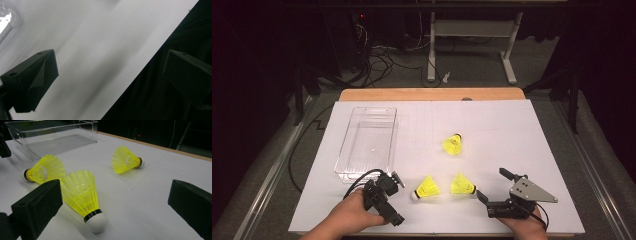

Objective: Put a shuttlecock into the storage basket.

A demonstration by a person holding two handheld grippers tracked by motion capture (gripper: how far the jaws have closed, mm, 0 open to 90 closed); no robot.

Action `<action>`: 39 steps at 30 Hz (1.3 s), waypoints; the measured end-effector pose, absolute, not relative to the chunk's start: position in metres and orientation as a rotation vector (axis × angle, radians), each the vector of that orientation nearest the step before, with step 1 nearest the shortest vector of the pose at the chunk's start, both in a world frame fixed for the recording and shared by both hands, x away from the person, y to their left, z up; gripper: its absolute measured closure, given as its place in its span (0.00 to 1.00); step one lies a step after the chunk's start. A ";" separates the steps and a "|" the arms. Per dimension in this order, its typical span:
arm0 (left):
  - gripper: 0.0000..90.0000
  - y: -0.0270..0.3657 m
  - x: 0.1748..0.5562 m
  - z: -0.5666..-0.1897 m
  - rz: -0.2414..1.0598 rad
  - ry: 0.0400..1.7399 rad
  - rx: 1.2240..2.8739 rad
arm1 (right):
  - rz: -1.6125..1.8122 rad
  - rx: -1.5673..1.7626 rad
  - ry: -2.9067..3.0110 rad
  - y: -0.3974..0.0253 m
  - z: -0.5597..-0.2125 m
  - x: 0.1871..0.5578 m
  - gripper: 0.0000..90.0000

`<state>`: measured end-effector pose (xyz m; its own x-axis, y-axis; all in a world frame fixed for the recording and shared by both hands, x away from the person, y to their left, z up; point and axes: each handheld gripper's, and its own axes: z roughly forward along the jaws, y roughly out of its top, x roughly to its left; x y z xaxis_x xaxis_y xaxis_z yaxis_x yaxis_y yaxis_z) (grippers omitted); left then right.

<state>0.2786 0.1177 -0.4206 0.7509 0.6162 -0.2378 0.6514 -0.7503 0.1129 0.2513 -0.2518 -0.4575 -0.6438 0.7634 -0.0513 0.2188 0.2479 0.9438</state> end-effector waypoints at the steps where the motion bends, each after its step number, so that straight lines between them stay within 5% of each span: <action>1: 0.01 0.115 0.279 -0.421 -0.279 1.001 2.765 | 1.399 0.891 2.015 -0.252 -0.458 0.251 0.00; 16: 0.04 0.090 0.282 -0.417 -0.264 0.909 2.796 | 1.416 0.894 2.014 -0.252 -0.457 0.250 0.00; 39: 0.30 0.070 0.297 -0.417 -0.180 0.874 2.792 | 1.422 0.890 2.013 -0.252 -0.455 0.250 0.00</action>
<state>0.2975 0.0695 -0.4169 0.8166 0.5491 -0.1780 0.5748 -0.8020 0.1625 0.2499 -0.2519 -0.4553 -0.6522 0.7571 -0.0384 0.2170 0.2350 0.9475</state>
